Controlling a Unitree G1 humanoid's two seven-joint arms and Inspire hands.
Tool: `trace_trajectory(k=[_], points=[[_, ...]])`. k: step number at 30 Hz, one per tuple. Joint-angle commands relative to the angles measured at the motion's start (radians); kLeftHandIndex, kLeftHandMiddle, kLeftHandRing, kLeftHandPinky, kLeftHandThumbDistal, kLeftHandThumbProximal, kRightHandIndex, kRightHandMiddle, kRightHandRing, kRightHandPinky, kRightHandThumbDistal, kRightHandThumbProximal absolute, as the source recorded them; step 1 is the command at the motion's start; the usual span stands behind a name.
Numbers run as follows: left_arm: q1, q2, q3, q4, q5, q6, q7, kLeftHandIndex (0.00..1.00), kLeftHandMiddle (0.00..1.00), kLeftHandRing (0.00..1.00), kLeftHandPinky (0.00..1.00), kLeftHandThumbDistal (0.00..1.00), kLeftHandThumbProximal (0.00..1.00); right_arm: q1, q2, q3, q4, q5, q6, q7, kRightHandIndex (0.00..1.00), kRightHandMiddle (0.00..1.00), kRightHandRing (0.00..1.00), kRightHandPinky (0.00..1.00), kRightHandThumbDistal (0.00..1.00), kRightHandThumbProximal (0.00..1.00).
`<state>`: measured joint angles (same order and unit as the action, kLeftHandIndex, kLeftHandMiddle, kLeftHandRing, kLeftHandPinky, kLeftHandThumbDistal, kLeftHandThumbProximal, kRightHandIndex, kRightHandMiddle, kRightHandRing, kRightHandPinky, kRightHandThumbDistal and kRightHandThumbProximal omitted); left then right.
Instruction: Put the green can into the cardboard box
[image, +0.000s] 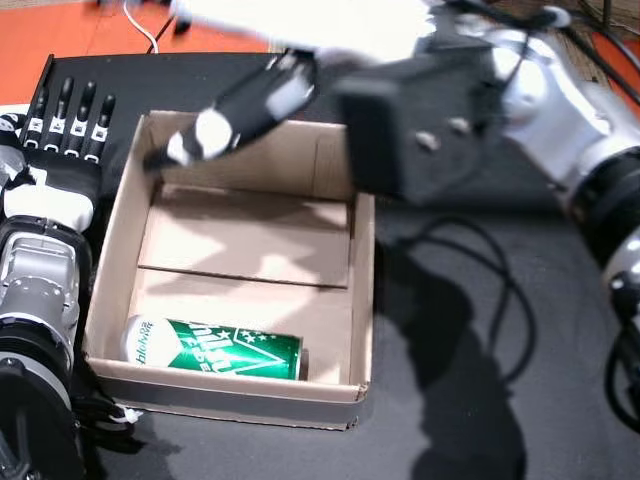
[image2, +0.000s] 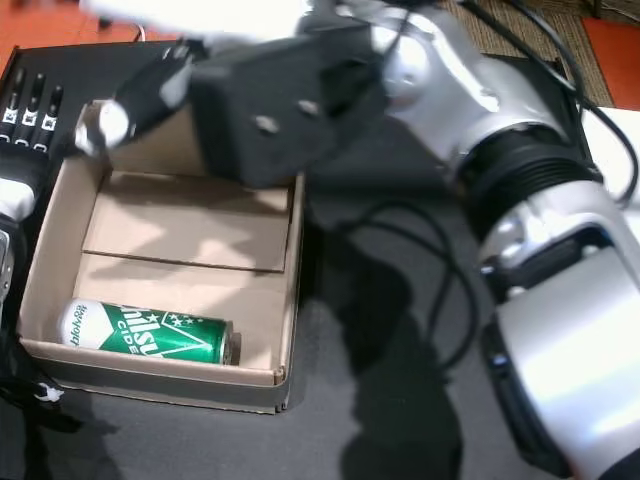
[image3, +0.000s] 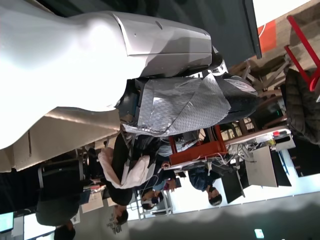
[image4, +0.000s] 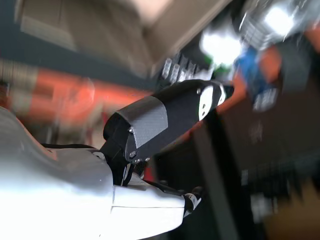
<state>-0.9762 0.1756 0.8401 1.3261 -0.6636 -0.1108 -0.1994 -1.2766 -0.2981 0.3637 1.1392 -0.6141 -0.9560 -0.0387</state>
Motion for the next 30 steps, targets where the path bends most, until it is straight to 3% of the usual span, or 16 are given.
trace_trajectory(k=[1, 3, 5, 12, 15, 19, 21, 24, 27, 29, 30], points=[[0.008, 0.012, -0.001, 0.006, 0.005, -0.004, 0.013, 0.53, 0.57, 0.70, 0.87, 0.00, 1.00, 0.014, -0.081, 0.006, -0.040, -0.078, -0.043, -0.192, 0.86, 1.00, 1.00, 1.00, 0.97, 0.40], [0.007, 0.015, -0.004, 0.006, 0.008, -0.003, 0.020, 0.53, 0.57, 0.71, 0.87, 0.00, 1.00, 0.014, -0.128, 0.000, -0.052, -0.109, -0.051, -0.300, 0.82, 0.99, 1.00, 1.00, 0.94, 0.37], [0.008, 0.019, -0.007, 0.007, 0.010, 0.000, 0.022, 0.53, 0.56, 0.70, 0.87, 0.00, 1.00, 0.016, -0.178, -0.009, -0.063, -0.131, -0.048, -0.395, 0.81, 1.00, 1.00, 1.00, 0.90, 0.48], [0.018, 0.031, -0.004, 0.008, 0.003, 0.009, -0.013, 0.59, 0.59, 0.69, 0.91, 0.00, 1.00, 0.063, -0.321, -0.140, -0.049, 0.021, -0.106, -0.412, 0.92, 1.00, 1.00, 1.00, 0.91, 0.32], [0.019, 0.035, 0.001, 0.009, 0.000, 0.011, -0.009, 0.62, 0.61, 0.70, 0.92, 0.00, 1.00, 0.095, -0.378, -0.199, -0.056, 0.053, -0.080, -0.444, 1.00, 1.00, 1.00, 1.00, 0.88, 0.38], [0.017, 0.039, 0.007, 0.011, -0.002, 0.014, -0.003, 0.63, 0.61, 0.71, 0.91, 0.00, 1.00, 0.135, -0.442, -0.284, -0.033, 0.126, -0.023, -0.441, 0.96, 1.00, 1.00, 1.00, 0.83, 0.47], [0.016, 0.042, 0.007, 0.011, 0.001, 0.013, 0.004, 0.64, 0.60, 0.69, 0.90, 0.00, 1.00, 0.153, -0.466, -0.323, -0.016, 0.179, -0.004, -0.399, 0.95, 1.00, 1.00, 1.00, 0.80, 0.46], [0.015, 0.044, 0.002, 0.011, 0.010, 0.005, 0.018, 0.66, 0.63, 0.70, 0.88, 0.00, 1.00, 0.189, -0.492, -0.388, 0.010, 0.273, 0.026, -0.326, 0.96, 1.00, 1.00, 1.00, 0.90, 0.51], [0.015, 0.049, 0.001, 0.010, 0.009, 0.011, 0.019, 0.63, 0.63, 0.70, 0.87, 0.00, 1.00, 0.255, -0.513, -0.467, 0.023, 0.386, 0.071, -0.232, 0.97, 1.00, 1.00, 1.00, 0.84, 0.44], [0.015, 0.052, 0.001, 0.010, 0.008, 0.013, 0.014, 0.56, 0.61, 0.70, 0.89, 0.00, 1.00, 0.300, -0.528, -0.514, 0.030, 0.446, 0.081, -0.183, 0.97, 1.00, 1.00, 1.00, 0.87, 0.46], [0.014, 0.054, 0.001, 0.010, 0.008, 0.014, 0.014, 0.54, 0.62, 0.70, 0.90, 0.00, 1.00, 0.326, -0.535, -0.537, 0.025, 0.473, 0.089, -0.167, 0.98, 1.00, 1.00, 1.00, 0.83, 0.45]])
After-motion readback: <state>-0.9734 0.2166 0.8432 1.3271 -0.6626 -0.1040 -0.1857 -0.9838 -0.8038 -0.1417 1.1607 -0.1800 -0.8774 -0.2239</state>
